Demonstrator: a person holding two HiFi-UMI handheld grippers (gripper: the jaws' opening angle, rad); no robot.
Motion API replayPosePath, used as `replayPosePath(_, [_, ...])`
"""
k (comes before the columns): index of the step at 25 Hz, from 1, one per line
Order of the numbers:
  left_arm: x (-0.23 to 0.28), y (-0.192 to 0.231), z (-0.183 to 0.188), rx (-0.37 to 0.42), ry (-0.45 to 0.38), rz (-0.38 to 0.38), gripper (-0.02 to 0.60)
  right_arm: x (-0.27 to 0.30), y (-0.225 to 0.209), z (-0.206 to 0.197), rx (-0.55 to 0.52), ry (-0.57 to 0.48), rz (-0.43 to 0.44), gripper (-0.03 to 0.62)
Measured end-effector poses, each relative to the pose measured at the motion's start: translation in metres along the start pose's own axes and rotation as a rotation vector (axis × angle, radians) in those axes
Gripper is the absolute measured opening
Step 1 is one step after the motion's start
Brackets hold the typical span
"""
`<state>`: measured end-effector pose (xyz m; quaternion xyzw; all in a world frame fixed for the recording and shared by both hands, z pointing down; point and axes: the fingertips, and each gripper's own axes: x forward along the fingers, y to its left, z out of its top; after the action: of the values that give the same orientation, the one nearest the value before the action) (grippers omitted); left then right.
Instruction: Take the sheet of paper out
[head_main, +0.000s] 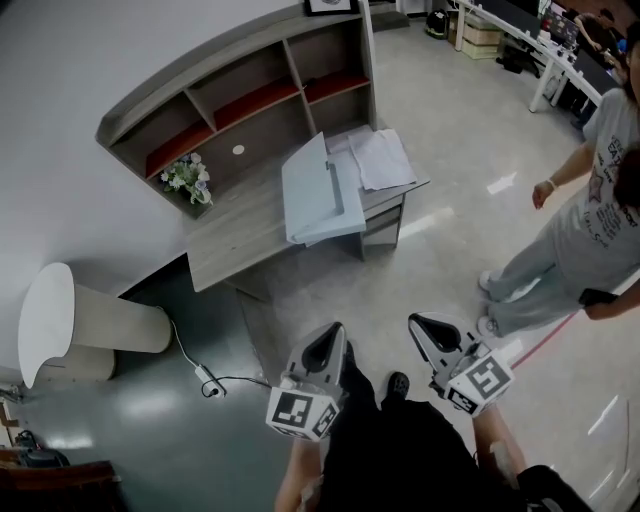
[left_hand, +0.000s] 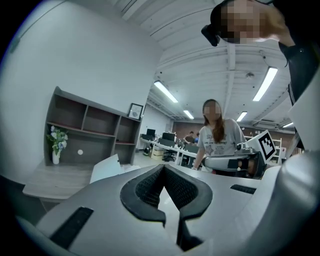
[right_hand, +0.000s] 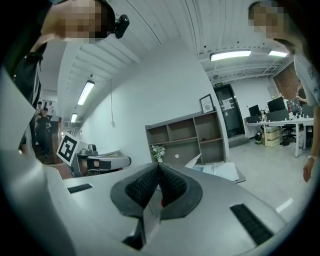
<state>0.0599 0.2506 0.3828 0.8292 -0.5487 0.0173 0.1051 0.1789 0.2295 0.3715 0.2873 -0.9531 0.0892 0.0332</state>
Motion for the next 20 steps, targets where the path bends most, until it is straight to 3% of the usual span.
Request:
replayPosePath(8, [0.036,0.064,0.021,0.045,0.002,-0.057,0.012,0.066,-0.016,0.028,0.006,-0.037,-0.044,0.012])
replayPosePath(20, [0.068,0.163,0.03,0.088,0.031,-0.123,0.012,0.161,-0.023,0.036,0.035,-0.016,-0.137,0.012])
